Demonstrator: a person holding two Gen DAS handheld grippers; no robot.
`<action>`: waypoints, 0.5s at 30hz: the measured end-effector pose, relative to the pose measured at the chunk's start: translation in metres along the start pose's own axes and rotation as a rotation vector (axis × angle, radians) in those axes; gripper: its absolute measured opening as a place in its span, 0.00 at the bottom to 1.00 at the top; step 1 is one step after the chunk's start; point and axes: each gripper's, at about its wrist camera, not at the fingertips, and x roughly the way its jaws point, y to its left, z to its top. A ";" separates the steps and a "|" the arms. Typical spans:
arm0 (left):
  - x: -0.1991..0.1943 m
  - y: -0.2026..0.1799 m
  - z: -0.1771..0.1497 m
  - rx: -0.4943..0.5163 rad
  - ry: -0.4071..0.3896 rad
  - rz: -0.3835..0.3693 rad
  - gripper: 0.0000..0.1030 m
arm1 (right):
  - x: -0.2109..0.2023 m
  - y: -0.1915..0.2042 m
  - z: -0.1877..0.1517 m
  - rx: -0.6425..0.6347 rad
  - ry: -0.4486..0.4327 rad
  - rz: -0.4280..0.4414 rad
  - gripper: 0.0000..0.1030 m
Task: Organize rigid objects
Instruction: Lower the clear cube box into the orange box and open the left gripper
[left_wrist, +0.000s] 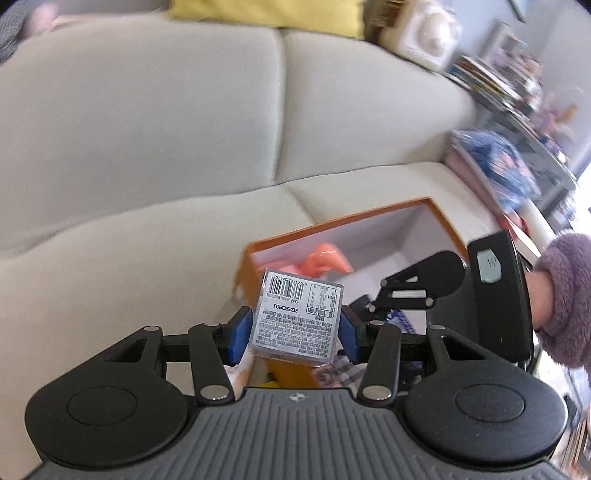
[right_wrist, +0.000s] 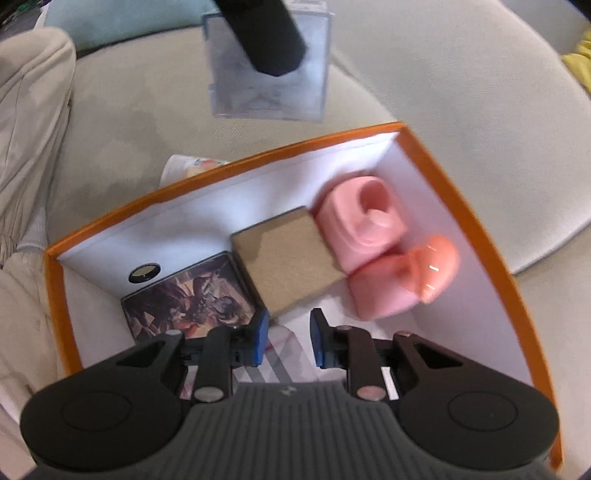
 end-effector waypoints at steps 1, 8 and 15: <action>0.002 -0.007 0.002 0.028 0.001 -0.004 0.55 | -0.006 -0.001 -0.004 0.012 -0.007 -0.012 0.24; 0.048 -0.065 0.004 0.353 0.067 -0.050 0.55 | -0.039 -0.014 -0.037 0.140 -0.032 -0.083 0.24; 0.112 -0.092 0.007 0.591 0.170 -0.050 0.55 | -0.050 -0.022 -0.064 0.199 -0.050 -0.112 0.24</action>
